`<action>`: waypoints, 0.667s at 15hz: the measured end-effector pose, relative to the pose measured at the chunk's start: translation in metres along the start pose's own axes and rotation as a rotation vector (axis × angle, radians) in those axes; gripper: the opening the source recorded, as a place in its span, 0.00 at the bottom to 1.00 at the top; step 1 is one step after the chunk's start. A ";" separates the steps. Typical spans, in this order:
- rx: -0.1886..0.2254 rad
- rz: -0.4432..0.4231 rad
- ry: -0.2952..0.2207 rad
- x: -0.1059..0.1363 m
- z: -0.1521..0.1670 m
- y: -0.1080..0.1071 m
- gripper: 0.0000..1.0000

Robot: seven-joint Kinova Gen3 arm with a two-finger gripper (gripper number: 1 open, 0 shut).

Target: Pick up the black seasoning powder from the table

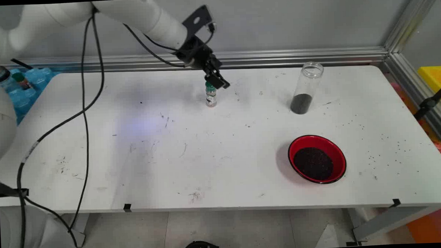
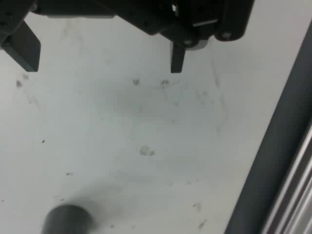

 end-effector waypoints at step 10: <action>-0.069 0.058 0.047 0.018 0.060 -0.005 1.00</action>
